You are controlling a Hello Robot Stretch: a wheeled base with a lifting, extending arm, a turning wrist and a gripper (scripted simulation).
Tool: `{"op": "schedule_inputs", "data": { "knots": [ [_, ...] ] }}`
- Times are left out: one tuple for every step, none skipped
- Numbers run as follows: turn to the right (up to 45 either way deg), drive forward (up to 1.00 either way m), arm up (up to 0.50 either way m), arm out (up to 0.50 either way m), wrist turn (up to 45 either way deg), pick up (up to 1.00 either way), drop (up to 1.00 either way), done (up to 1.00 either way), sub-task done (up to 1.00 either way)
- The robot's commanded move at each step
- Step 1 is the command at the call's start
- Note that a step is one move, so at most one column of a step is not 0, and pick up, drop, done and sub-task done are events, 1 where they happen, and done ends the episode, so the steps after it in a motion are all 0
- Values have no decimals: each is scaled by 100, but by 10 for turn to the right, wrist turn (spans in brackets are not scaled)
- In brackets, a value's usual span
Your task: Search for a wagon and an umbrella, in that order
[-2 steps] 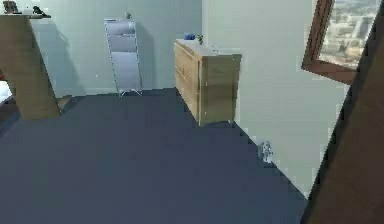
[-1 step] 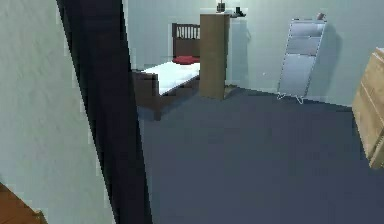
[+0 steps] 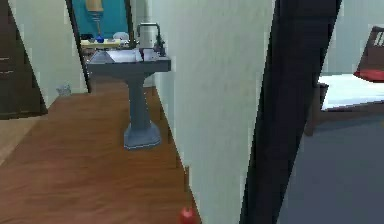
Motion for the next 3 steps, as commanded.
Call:
{"op": "schedule_inputs", "data": {
  "knots": [
    [-420,0,0,0,0,0,0,0,0],
    [0,15,0,0,0,0,0,0,0],
    [30,0,0,0,0,0,0,0,0]
  ]
}}
